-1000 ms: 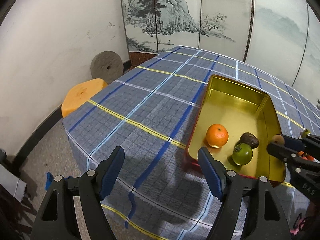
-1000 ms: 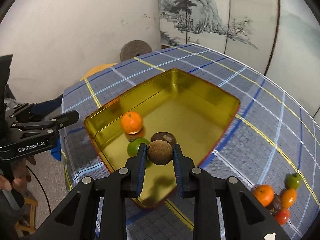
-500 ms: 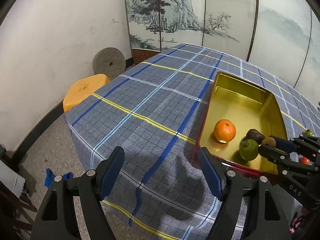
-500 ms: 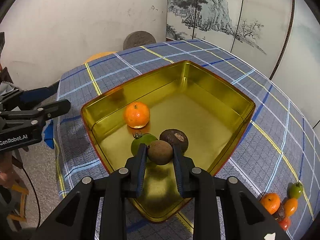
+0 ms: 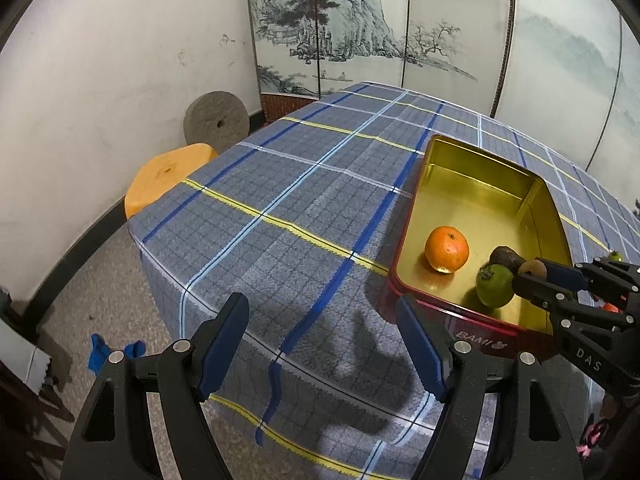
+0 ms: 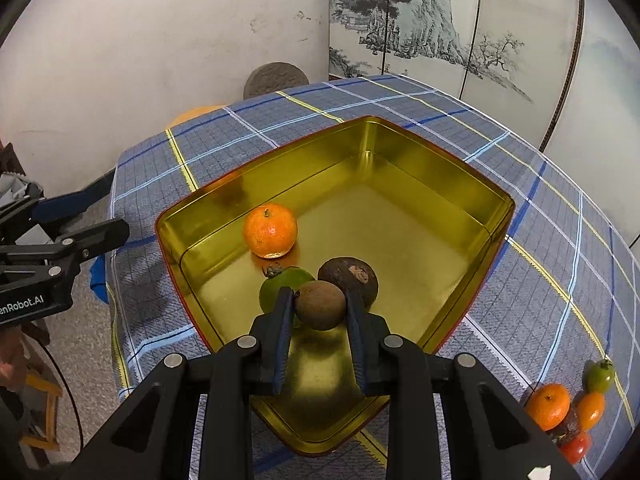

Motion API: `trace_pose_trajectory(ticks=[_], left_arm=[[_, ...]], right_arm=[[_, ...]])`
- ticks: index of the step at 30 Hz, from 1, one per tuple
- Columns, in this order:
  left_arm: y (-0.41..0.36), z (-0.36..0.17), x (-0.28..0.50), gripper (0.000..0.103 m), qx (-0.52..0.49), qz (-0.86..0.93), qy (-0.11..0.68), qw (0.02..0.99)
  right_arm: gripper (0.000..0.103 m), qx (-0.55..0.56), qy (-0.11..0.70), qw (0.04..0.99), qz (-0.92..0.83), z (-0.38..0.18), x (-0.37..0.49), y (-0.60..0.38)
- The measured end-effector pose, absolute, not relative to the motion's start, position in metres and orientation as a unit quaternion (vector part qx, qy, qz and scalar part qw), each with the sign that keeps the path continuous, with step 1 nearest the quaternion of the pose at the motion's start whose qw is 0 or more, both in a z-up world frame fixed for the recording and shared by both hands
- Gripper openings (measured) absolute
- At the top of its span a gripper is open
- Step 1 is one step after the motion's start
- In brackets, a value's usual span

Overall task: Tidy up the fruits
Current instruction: 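Lower the brown kiwi into the tin and open the right gripper, then move the right gripper to the large red tomato and grasp it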

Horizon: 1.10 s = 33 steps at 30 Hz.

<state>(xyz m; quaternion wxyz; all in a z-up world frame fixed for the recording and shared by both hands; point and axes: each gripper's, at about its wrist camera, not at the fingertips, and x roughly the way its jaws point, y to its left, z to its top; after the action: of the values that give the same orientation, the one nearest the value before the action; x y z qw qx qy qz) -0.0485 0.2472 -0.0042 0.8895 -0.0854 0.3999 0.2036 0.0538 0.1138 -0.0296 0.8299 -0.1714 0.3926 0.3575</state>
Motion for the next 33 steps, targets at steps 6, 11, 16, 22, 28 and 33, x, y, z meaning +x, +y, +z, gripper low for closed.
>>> trace_pose_trajectory(ticks=[6,11,16,22,28,33], left_arm=[[0.243,-0.005,-0.049,0.076,-0.084,0.200,0.403,0.889],[0.240,-0.005,-0.049,0.076,-0.083,0.198,0.401,0.891],[0.235,-0.001,-0.047,0.076,-0.080,0.193,0.400,0.893],[0.220,0.009,-0.042,0.076,-0.071,0.176,0.392,0.900],[0.187,0.020,-0.032,0.076,-0.053,0.138,0.386,0.910],[0.150,0.025,-0.021,0.076,-0.031,0.097,0.387,0.917]], right_arm=[[0.024,-0.168,0.394,0.830,0.358,-0.030,0.054,0.113],[0.032,-0.161,0.395,0.832,0.355,-0.029,0.056,0.109],[0.032,-0.155,0.393,0.835,0.354,-0.028,0.054,0.106],[0.032,-0.131,0.374,0.846,0.356,-0.007,0.044,0.088],[0.032,-0.112,0.359,0.868,0.324,0.009,0.037,0.038],[0.032,-0.104,0.370,0.885,0.263,0.008,0.040,-0.026]])
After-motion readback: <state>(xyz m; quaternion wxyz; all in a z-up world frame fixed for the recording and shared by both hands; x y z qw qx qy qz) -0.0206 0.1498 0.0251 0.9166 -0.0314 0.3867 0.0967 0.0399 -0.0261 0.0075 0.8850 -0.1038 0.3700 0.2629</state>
